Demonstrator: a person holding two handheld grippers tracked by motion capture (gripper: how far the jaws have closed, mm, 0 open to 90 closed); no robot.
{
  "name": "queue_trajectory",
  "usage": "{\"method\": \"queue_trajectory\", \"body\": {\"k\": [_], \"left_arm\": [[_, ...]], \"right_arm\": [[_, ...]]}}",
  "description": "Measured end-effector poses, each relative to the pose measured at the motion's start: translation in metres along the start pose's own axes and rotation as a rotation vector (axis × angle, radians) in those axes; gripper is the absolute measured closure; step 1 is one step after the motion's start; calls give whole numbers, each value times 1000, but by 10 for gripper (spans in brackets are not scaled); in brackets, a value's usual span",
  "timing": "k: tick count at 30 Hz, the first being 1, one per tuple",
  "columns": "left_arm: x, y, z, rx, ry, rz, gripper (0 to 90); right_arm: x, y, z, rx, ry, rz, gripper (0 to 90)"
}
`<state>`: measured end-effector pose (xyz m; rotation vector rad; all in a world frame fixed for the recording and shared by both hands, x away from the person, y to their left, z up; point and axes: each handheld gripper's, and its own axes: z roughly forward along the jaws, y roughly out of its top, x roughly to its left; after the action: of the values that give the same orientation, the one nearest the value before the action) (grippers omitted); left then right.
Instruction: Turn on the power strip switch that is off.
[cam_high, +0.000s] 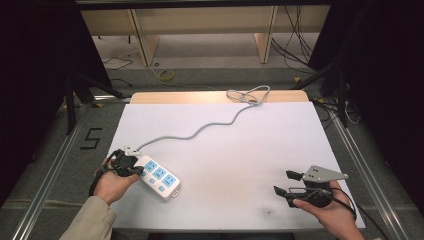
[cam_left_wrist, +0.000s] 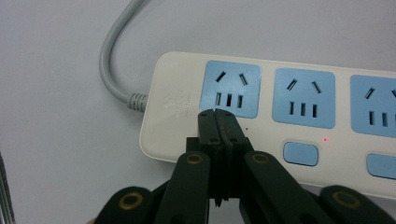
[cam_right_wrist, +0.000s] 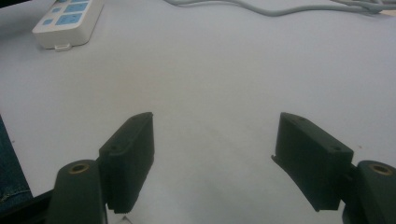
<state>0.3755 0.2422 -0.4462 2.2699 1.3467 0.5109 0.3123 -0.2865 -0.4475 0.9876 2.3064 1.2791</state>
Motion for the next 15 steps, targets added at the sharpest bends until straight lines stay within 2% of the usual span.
{"method": "queue_trajectory", "body": {"k": [9, 12, 15], "left_arm": [[3, 0, 0, 1, -5, -16, 899], [3, 0, 0, -4, -19, -25, 899], [0, 1, 0, 1, -15, -13, 899]], "right_arm": [[-1, 0, 0, 1, -1, 4, 288], [-1, -1, 0, 3, 0, 5, 288], [-1, 0, 0, 4, -3, 5, 288]]}}
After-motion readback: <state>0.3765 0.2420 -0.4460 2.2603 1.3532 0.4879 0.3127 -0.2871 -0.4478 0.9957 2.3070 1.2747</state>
